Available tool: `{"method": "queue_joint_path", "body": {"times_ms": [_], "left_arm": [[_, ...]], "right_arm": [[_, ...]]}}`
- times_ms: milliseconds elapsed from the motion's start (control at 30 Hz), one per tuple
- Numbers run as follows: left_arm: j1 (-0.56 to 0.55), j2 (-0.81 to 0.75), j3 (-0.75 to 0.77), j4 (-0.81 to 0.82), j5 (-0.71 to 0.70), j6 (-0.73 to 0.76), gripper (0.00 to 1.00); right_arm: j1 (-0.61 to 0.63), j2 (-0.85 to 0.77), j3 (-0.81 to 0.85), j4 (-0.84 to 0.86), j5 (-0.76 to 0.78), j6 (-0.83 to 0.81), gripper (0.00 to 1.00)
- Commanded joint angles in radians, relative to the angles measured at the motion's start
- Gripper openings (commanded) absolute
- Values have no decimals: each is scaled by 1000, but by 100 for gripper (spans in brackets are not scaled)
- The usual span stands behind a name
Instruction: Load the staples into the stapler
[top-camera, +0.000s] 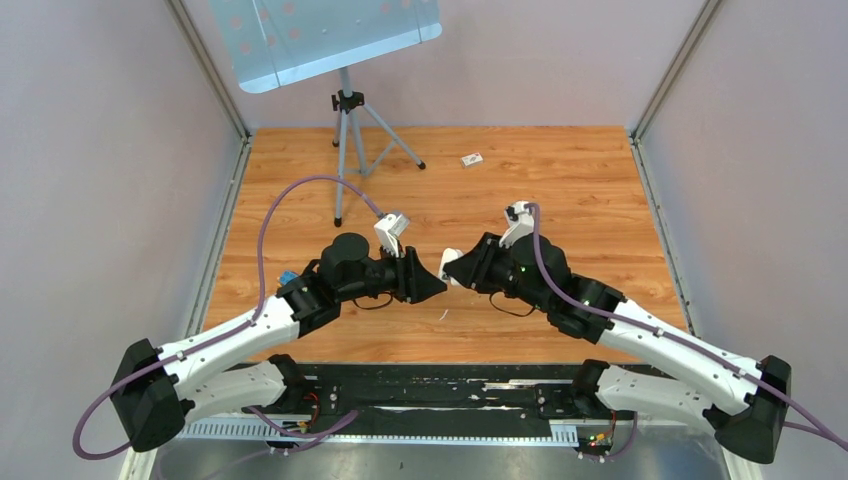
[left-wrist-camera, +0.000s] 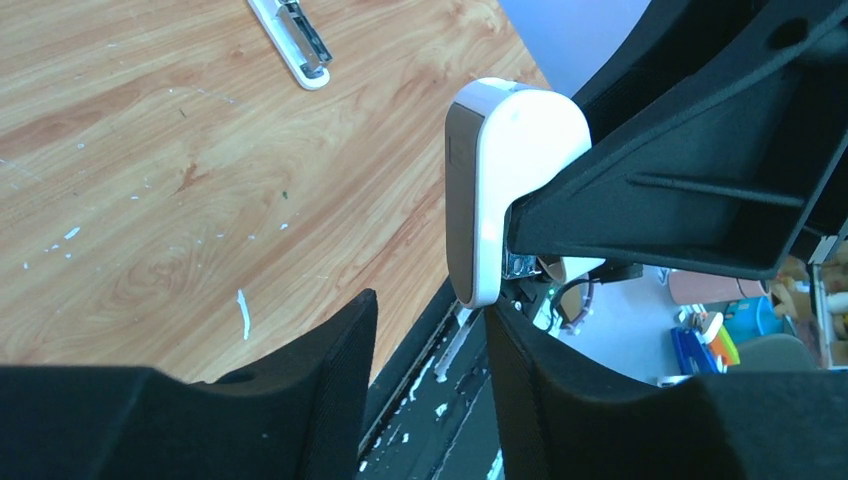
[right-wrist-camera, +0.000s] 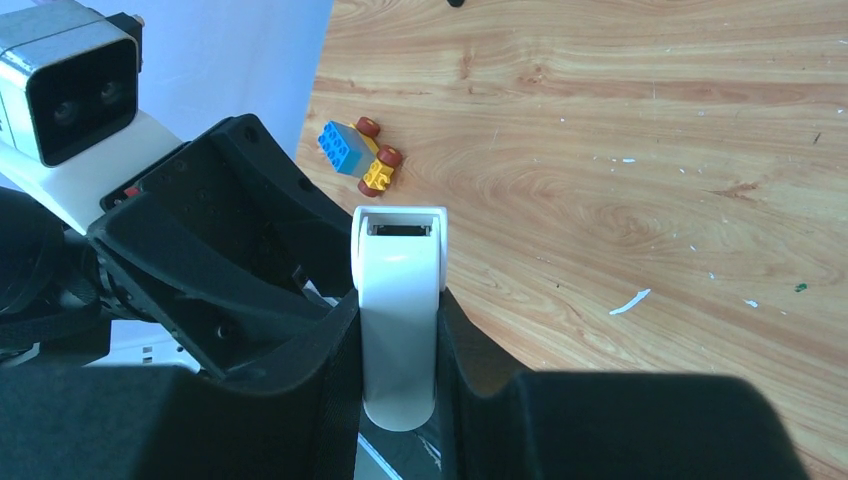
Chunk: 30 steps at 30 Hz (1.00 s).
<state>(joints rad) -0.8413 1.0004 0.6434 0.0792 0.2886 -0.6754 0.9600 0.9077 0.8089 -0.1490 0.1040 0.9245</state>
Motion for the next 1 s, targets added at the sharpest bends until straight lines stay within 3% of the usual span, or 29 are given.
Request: {"method": "queue_joint_path", "body": {"times_ms": [0, 167, 667, 800, 967], "left_arm": [[-8, 0, 16, 30, -2, 29, 50], [-8, 1, 13, 31, -19, 47, 50], [-8, 1, 15, 14, -112, 100, 35], [-8, -3, 19, -5, -142, 112, 26], [-8, -20, 18, -50, -176, 127, 27]], "right_arm": [[20, 4, 16, 19, 22, 9, 0], [22, 24, 26, 22, 4, 11, 0], [48, 79, 29, 53, -29, 19, 0], [52, 80, 19, 57, -30, 21, 0], [52, 57, 8, 42, -13, 17, 0]]}}
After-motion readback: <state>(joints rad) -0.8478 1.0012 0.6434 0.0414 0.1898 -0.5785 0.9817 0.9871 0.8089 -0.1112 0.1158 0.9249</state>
